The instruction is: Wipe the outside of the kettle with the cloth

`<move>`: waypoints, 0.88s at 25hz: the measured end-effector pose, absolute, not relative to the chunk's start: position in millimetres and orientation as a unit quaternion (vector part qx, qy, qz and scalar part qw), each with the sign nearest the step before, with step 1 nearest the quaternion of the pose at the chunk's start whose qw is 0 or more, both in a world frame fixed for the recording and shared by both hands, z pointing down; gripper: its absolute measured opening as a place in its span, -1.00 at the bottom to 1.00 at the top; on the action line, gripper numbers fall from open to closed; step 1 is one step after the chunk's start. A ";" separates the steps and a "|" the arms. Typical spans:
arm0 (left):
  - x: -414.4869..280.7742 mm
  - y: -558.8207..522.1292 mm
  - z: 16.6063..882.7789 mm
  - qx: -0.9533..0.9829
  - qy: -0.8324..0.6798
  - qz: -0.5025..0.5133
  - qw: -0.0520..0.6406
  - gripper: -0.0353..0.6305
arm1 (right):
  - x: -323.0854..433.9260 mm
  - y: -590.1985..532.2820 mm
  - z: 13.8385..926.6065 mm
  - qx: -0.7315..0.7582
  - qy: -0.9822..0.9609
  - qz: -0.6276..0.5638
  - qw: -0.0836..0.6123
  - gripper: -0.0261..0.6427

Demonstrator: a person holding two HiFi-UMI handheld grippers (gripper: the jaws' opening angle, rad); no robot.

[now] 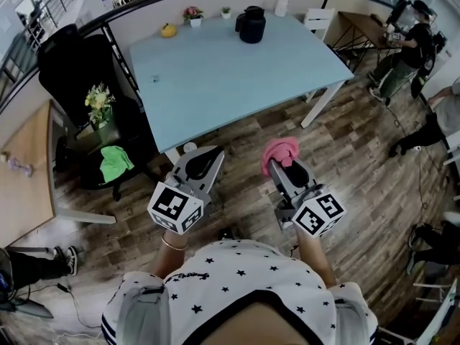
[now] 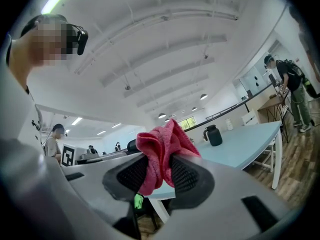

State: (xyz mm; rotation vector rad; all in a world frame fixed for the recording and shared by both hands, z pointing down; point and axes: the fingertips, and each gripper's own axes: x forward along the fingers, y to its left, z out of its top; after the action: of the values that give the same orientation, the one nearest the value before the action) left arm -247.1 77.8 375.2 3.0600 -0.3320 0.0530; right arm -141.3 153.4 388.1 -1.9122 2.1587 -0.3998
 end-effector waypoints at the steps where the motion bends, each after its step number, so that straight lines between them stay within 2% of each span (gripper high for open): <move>1: -245.6 76.7 376.4 0.994 -0.106 0.018 0.033 -0.80 | -138.7 151.0 389.6 -0.654 0.735 -0.138 0.113 -0.54; 15: -217.7 -0.1 381.3 0.973 -0.228 0.015 0.018 -0.80 | -74.4 29.6 379.7 -0.567 0.810 -0.111 0.103 -0.54; 22: -165.1 -52.9 382.6 0.956 -0.292 0.024 0.020 -0.80 | -12.3 -46.8 383.8 -0.519 0.839 -0.128 0.103 -0.54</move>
State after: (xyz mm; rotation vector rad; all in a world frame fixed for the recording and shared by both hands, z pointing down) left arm -165.1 -52.9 382.6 2.9647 -0.9059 0.0735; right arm -12.3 -46.8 383.8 -1.5314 2.4751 -0.3765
